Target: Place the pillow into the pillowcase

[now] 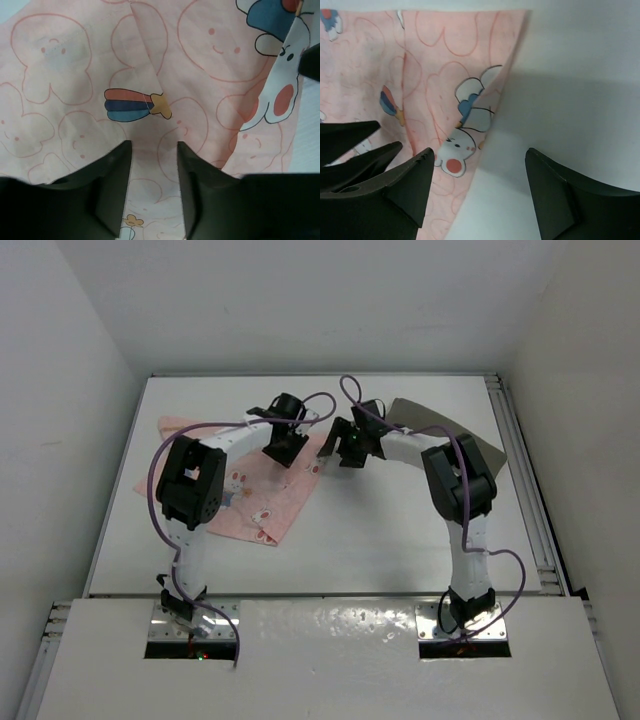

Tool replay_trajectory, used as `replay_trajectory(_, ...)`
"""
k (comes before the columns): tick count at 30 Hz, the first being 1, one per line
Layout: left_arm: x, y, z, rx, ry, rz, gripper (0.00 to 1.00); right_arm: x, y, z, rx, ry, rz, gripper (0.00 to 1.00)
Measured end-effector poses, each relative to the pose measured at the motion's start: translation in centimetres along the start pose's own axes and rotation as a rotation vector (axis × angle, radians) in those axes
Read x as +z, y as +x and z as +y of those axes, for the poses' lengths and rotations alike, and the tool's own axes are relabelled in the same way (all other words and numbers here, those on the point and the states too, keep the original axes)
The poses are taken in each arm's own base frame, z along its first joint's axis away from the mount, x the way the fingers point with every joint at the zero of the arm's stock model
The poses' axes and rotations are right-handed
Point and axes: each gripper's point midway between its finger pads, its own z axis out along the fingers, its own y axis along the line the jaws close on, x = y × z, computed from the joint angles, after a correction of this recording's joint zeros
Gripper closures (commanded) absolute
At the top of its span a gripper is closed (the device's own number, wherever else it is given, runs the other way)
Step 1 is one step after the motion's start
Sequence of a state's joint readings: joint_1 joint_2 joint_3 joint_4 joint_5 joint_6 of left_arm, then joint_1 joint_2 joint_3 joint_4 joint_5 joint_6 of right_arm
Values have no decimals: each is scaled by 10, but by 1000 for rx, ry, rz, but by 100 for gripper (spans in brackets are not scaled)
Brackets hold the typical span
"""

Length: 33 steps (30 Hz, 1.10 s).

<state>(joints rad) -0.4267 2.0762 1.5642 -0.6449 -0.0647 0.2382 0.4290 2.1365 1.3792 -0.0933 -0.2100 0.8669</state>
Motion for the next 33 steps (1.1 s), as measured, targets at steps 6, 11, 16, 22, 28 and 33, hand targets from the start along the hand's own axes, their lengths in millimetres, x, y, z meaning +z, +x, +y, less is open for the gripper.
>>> replay_trajectory(6, 4, 4, -1, 4, 0, 3, 48, 10, -7, 14, 46, -39, -17, 22)
replay_trajectory(11, 7, 8, -8, -9, 39, 6, 46, 13, -8, 17, 75, -41, -30, 30)
replay_trajectory(16, 11, 13, -11, -10, 44, 12, 65, 15, -7, 12, 103, -22, -38, 41)
replay_trajectory(22, 14, 18, -9, -9, 35, 27, 100, 19, 4, 3, 132, -5, -20, 92)
replay_trajectory(28, 3, 17, -2, -15, 31, 36, 100, 21, 8, -2, 148, -15, -11, 100)
replay_trajectory(33, -44, -2, 19, -22, -4, -46, 100, 17, 7, -8, 111, -34, -24, 100)
